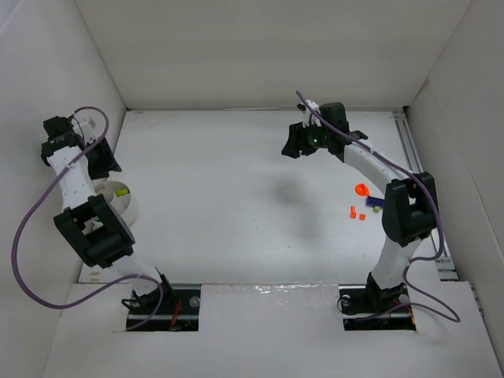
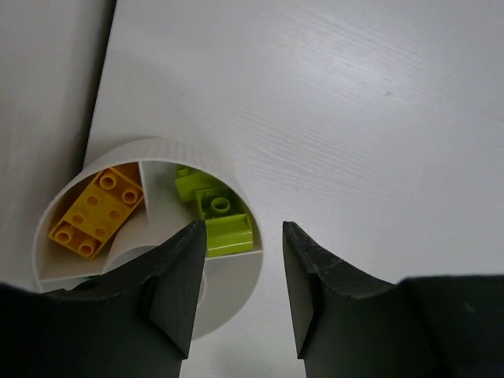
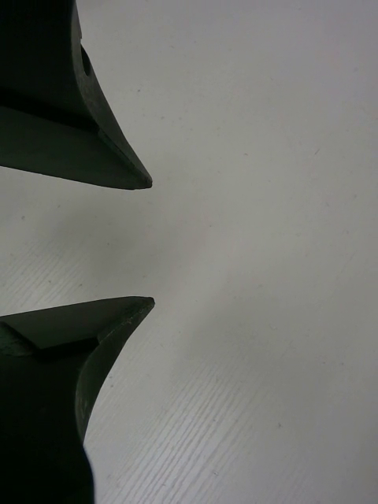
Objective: Sort the legos into containers by color
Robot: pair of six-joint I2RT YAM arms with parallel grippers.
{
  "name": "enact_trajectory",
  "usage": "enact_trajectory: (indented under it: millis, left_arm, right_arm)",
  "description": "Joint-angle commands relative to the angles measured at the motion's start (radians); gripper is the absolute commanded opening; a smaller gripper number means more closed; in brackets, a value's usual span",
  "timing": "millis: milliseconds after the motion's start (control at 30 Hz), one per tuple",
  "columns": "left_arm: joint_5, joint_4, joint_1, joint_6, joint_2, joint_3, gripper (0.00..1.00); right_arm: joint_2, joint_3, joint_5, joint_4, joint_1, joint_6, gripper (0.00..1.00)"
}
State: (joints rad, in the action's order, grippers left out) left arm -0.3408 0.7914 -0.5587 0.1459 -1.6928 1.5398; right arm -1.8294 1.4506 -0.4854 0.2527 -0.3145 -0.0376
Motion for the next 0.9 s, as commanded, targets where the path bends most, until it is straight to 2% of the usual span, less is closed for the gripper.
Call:
enact_trajectory:
  millis: [0,167,233,267,300,500,567,733,867]
  left_arm:
    - [-0.101,-0.078,0.063,0.012,0.113,0.111,0.41]
    - [-0.08,-0.11,0.305,0.081,0.147,0.229,0.41]
    - [-0.079,-0.11,0.382,0.154,0.147,0.249,0.41]
    - [-0.079,-0.1,0.452,0.179,0.147,0.249,0.43]
    - [-0.092,-0.1,0.512,0.216,0.156,0.249,0.5]
    - [-0.139,-0.155,0.646,0.232,0.147,0.143,0.58]
    - [-0.151,-0.188,0.675,0.207,0.137,0.109,0.6]
    - [-0.119,-0.234,0.782,0.178,0.088,0.1,0.62]
    - [-0.095,-0.291,0.792,0.135,0.088,0.08,0.62]
  right_arm:
    - [0.042,-0.005,0.002,-0.055,0.017,0.01,0.62]
    - [0.073,-0.016,0.002,0.028,0.09,0.001,0.58]
    - [0.107,-0.062,0.002,0.071,0.161,0.001,0.58]
    - [0.139,-0.082,0.002,0.095,0.187,0.024,0.57]
    - [0.174,-0.129,0.013,0.149,0.24,0.08,0.57]
    - [0.313,-0.294,0.082,0.341,0.425,0.266,0.55]
    - [0.352,-0.328,0.144,0.388,0.487,0.304,0.58]
    - [0.446,-0.398,0.258,0.46,0.543,0.341,0.59]
    - [0.516,-0.44,0.3,0.562,0.552,0.306,0.58]
